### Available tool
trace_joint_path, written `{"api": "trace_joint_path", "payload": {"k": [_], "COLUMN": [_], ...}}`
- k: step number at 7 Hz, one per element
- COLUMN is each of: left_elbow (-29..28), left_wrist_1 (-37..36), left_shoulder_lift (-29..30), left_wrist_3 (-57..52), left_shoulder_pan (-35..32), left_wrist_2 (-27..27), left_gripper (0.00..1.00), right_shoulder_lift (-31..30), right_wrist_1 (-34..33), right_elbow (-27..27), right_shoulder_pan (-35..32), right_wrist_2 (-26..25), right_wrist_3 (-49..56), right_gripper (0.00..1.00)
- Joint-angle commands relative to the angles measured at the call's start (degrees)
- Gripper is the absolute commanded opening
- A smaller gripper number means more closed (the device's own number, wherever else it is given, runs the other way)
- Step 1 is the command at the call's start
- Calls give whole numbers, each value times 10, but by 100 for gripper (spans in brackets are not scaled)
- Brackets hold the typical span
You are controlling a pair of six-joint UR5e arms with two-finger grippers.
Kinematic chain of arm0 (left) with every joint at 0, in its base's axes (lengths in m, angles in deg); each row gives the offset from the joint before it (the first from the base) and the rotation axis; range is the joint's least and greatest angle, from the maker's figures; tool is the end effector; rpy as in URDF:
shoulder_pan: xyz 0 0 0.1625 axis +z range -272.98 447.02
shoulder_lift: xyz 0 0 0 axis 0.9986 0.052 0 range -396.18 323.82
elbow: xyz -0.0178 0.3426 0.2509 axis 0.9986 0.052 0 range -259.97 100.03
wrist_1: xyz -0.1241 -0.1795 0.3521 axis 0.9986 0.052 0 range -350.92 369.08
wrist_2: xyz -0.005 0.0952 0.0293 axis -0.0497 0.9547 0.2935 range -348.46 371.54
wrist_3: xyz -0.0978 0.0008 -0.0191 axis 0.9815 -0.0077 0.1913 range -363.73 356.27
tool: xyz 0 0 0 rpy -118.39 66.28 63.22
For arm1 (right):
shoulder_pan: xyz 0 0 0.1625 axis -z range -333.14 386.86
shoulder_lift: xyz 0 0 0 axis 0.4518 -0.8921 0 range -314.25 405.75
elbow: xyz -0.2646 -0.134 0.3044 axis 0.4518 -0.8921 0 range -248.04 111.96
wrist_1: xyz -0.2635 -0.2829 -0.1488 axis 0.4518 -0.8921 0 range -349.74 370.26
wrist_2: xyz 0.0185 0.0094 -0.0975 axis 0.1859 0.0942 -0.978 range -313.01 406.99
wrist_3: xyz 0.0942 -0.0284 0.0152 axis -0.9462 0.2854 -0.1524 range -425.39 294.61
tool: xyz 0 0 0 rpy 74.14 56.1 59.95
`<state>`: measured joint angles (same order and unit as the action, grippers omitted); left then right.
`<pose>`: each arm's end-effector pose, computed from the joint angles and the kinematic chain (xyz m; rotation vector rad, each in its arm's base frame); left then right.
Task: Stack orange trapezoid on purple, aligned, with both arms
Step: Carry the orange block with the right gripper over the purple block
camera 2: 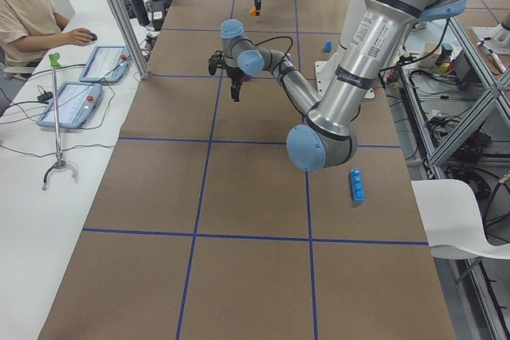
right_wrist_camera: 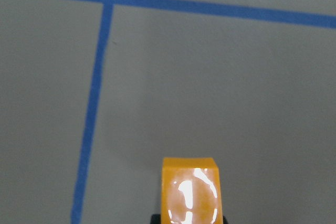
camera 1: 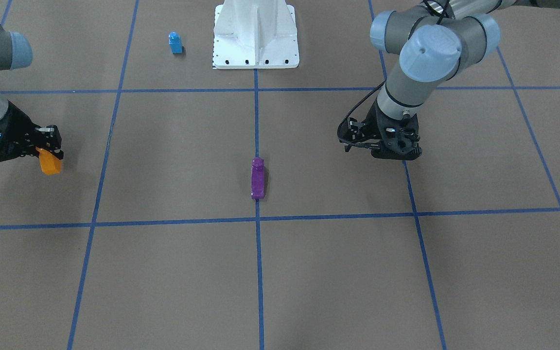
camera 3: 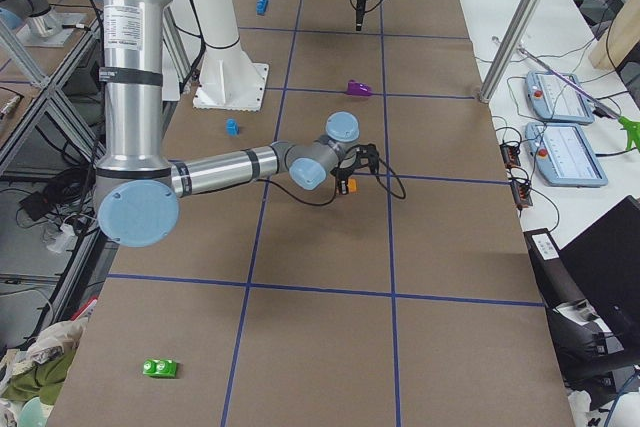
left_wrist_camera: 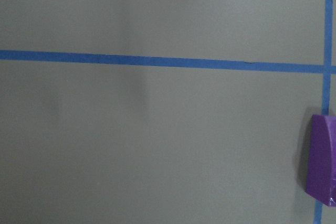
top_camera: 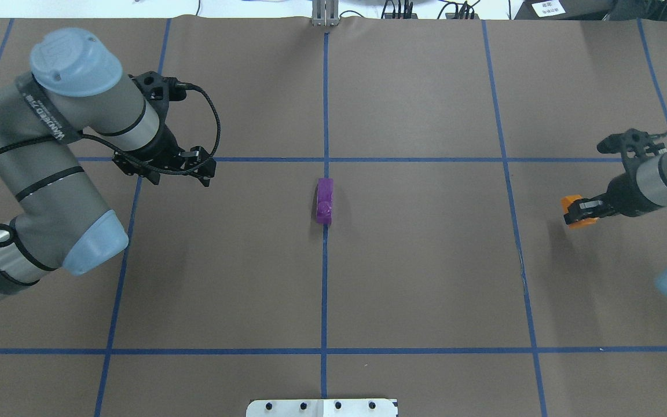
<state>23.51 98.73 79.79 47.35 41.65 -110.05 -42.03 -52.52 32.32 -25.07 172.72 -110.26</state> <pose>0.3779 -0.4981 0.2984 0.0533 0.8471 0.0823 -0.2662 -0.4617 0.5001 0.1070 -0.8913 -0.1060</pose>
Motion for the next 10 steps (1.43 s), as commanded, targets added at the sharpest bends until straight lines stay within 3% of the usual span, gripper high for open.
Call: {"api": "trace_joint_path", "payload": {"k": [1,2,3,5,10], "left_elbow": [24,27,27,32,36], "left_wrist_1": [3,3,3,3,3], "left_shoulder_lift": [-63,-72,-77,-88,-88], "left_wrist_3": [-77,-83,-84,-102,-99], "left_shoulder_pan": [-30,-37,-40,-45,-44], "left_wrist_2": [-2,-16,-16,-16,-16], "left_gripper": [100,100,100,100,100], "right_shoulder_lift": [197,271,345,526,539], "right_wrist_1": [-208,-246,-279,-319,-314], "right_elbow": [1,-7,-37,-195,-242], "right_shoulder_pan": [6,53,110,174,195], "right_wrist_2": [-9,-25,-90,-110,-131], "right_wrist_3": [-31,-101,-161,-222,-220], "right_gripper": [0,0,0,0,0]}}
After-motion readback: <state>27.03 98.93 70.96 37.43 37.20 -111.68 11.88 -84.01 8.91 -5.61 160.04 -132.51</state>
